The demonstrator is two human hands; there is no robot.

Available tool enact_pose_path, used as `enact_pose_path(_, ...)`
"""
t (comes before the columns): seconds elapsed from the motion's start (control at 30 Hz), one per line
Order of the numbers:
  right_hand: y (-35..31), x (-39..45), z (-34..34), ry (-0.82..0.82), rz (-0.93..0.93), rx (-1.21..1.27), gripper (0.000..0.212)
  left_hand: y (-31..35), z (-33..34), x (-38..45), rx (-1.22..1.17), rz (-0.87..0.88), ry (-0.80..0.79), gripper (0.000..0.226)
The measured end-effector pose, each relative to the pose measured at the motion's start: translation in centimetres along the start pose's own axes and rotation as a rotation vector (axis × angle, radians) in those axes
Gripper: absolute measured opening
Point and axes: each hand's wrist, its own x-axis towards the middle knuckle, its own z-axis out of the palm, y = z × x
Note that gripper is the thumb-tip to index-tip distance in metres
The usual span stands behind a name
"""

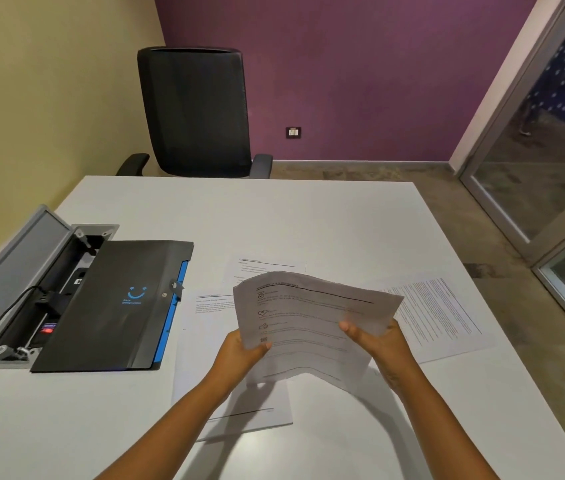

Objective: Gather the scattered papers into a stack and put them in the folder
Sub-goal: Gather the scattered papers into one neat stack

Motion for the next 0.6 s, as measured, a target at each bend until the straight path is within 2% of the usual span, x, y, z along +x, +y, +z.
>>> enact_pose_path(0.2,4.1,0.0,-0.2,0.032,0.133,-0.052,0.025,-2.7,-0.2,-0.2,0.102,-0.106,0.026,0.037)
enact_pose_path(0.3,6.0,-0.1,-0.2,0.032,0.194,-0.154,0.025,-3.4,-0.6,-0.2,0.112,-0.142,0.052,0.034)
enact_pose_path(0.4,7.2,0.0,0.2,0.047,0.173,-0.296,0.033,-3.8,-1.0,0.0,0.102,-0.140,0.092,0.025)
enact_pose_path(0.6,6.7,1.4,2.5,0.052,0.125,-0.303,0.032,-4.3,-2.4,-0.3,0.077,-0.175,0.215,0.011)
